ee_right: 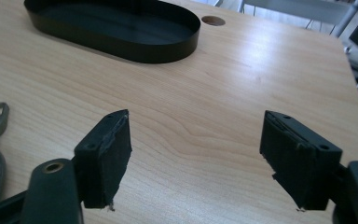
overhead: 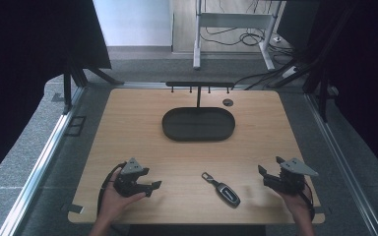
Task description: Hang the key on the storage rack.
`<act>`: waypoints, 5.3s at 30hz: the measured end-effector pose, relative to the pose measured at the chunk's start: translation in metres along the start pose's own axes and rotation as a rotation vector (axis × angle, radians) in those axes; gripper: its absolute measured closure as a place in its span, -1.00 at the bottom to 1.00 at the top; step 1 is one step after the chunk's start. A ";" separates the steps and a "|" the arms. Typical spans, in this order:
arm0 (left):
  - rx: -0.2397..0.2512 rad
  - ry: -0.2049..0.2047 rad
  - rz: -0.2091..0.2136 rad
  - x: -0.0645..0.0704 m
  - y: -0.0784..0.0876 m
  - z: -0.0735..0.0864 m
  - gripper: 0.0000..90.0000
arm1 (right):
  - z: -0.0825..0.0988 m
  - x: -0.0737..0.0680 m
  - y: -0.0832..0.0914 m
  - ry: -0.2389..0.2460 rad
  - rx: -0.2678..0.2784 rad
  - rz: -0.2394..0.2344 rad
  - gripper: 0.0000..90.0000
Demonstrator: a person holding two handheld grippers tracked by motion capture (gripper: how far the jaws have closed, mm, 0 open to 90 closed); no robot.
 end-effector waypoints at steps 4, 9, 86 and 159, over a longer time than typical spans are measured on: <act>0.000 -0.004 0.002 0.002 0.000 0.000 -0.36 | 0.002 0.004 -0.002 -0.047 -0.011 -0.017 -0.40; -0.004 -0.006 0.001 0.002 0.000 -0.001 -0.36 | 0.004 0.008 -0.002 -0.074 -0.011 -0.030 -0.39; 0.036 -0.003 -0.016 0.006 0.010 -0.003 -0.34 | -0.061 -0.037 0.018 0.048 -0.111 -0.226 -0.17; 0.001 -0.025 0.009 0.013 0.002 -0.004 -0.34 | -0.067 -0.137 -0.052 0.338 -0.535 -0.309 0.13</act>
Point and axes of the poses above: each handheld gripper's, and its own axes: y roughly backward along the jaws, z roughly out of its underside, x roughly to its right, the point moved 3 cm from there along -y, roughly forward along the jaws, and after that the axes turned 15 degrees about -x, right-handed, at the moved point
